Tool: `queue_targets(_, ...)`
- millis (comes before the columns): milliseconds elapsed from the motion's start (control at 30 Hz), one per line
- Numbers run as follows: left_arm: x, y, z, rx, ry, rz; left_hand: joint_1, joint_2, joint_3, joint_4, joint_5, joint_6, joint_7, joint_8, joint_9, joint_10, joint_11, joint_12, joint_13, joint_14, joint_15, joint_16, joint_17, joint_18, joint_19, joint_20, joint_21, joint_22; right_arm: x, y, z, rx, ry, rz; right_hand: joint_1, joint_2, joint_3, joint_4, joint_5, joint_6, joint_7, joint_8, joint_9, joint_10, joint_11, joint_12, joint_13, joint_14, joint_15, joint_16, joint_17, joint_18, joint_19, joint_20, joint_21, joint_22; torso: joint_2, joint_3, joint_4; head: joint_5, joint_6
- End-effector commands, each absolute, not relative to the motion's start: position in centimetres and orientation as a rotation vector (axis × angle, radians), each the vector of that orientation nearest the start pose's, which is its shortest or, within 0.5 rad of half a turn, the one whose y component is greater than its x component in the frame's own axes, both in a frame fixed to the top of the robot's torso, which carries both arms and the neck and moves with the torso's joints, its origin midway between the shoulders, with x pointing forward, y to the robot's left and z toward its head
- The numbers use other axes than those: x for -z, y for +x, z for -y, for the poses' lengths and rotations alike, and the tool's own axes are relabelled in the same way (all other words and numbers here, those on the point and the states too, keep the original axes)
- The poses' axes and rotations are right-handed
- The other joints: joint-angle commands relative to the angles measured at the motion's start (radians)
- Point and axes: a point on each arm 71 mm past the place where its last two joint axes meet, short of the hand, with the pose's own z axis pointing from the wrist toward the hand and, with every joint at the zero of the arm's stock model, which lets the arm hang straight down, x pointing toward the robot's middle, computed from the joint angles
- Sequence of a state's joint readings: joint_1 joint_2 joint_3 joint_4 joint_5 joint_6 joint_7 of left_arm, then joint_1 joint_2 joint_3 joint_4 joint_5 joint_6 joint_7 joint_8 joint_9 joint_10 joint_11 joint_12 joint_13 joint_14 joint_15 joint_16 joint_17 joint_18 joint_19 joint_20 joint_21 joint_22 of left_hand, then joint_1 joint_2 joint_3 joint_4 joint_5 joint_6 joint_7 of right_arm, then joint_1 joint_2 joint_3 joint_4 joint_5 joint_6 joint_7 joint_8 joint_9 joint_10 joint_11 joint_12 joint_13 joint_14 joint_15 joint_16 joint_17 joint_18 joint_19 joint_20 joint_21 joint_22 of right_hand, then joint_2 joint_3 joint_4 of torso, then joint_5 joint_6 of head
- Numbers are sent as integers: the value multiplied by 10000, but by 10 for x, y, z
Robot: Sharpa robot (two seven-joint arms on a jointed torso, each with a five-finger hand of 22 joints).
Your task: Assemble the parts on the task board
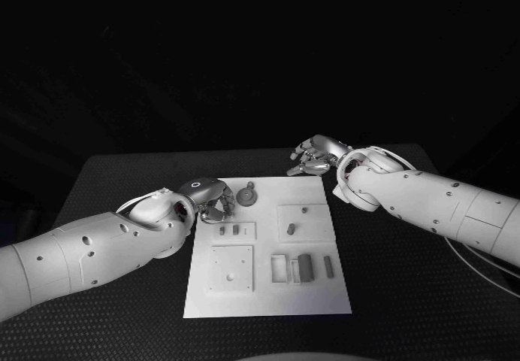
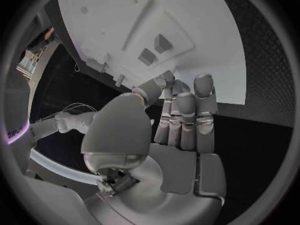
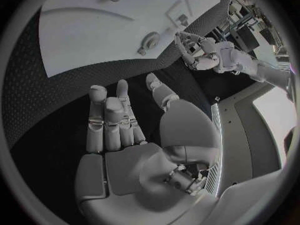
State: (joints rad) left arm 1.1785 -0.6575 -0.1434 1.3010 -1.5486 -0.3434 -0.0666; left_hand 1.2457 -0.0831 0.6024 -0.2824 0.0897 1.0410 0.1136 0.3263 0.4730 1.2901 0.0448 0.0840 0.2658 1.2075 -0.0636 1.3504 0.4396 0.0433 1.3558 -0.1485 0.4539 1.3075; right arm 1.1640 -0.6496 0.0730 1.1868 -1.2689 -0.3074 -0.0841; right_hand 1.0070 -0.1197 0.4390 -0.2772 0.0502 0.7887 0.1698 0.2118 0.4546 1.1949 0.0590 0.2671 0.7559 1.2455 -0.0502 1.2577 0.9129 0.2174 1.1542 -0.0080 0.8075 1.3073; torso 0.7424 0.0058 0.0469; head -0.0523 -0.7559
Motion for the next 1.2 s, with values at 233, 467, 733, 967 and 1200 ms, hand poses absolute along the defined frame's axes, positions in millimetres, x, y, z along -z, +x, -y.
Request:
queue_targets(233,239,502,-167,5553,3416,-17087,-20,40,67,-1,23,44,-6,27,11,136,34,-12,23,57,-8,-62,-8,824,-30,-84,-49,123,189,551,206,-6536,1437,-16648,-91,-5,63,-7,21,-13,74,33,-11,54,41,-58,15,-82,17,-54,14,444,-23,-75,-55,159,-5,6,0,13,-13)
queue_targets(467,241,505,-163,5506,3564,-17106,-16,28,71,-2,15,54,-10,30,15,153,30,-11,31,56,-11,-64,-7,818,-30,-87,-57,124,189,551,205,-6540,1438,-16643,-92,-5,64,-8,21,-14,74,33,-11,55,41,-60,17,-82,17,-54,15,444,-23,-75,-55,159,1,8,-1,14,-22)
queue_targets(733,242,507,-161,5382,3733,-17032,-20,16,69,0,9,54,-10,29,17,156,30,-15,35,54,-11,-66,-6,813,-31,-89,-63,125,189,551,205,-6555,1436,-16603,-91,-3,65,-9,21,-14,74,34,-12,56,41,-61,19,-82,17,-54,15,444,-22,-75,-56,160,6,19,-7,8,-17)
queue_targets(967,244,509,-155,5346,3940,-17032,-23,13,69,3,6,53,-9,28,17,156,30,-20,38,54,-12,-67,-5,809,-30,-90,-67,126,189,551,204,-6595,1420,-16602,-90,-2,66,-10,21,-14,74,35,-12,57,41,-63,22,-81,17,-54,15,444,-21,-75,-56,160,6,12,-11,-13,-10)
queue_targets(1200,246,511,-157,5223,3944,-17123,-32,11,67,9,2,50,-7,24,17,155,30,-26,40,53,-11,-68,-4,804,-30,-92,-72,127,189,551,205,-6581,1433,-16600,-90,0,67,-10,21,-14,74,36,-13,59,40,-64,24,-80,17,-54,16,444,-20,-76,-55,160,1,24,-6,-6,-6)
